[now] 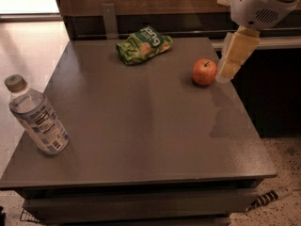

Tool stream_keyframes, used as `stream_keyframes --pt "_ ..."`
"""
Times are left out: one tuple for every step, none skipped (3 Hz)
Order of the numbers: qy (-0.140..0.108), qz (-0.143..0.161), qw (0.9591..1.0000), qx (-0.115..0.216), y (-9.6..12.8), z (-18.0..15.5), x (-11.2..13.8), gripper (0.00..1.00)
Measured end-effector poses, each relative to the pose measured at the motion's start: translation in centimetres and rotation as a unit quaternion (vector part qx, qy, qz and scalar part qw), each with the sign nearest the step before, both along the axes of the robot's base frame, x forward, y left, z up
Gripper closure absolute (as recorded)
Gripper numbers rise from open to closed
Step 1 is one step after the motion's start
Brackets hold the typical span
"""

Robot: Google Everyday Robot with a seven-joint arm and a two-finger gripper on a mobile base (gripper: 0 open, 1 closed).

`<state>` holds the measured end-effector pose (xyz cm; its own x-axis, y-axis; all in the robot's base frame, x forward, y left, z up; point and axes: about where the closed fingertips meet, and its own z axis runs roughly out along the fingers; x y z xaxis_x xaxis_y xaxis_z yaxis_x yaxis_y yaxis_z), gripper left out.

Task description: Move green rice chip bag near blue plastic bottle

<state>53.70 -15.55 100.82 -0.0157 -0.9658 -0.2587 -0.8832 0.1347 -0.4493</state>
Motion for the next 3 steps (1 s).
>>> stream_keyframes --pt "-0.012 0.021 0.9997 0.011 2.3 -0.4 2.9 0.0" --pt "-0.024 0.029 0.9989 0.028 4.2 -0.6 5.3 0.0" --pt "-0.027 0.031 0.9986 0.034 4.8 -0.6 6.1 0.0"
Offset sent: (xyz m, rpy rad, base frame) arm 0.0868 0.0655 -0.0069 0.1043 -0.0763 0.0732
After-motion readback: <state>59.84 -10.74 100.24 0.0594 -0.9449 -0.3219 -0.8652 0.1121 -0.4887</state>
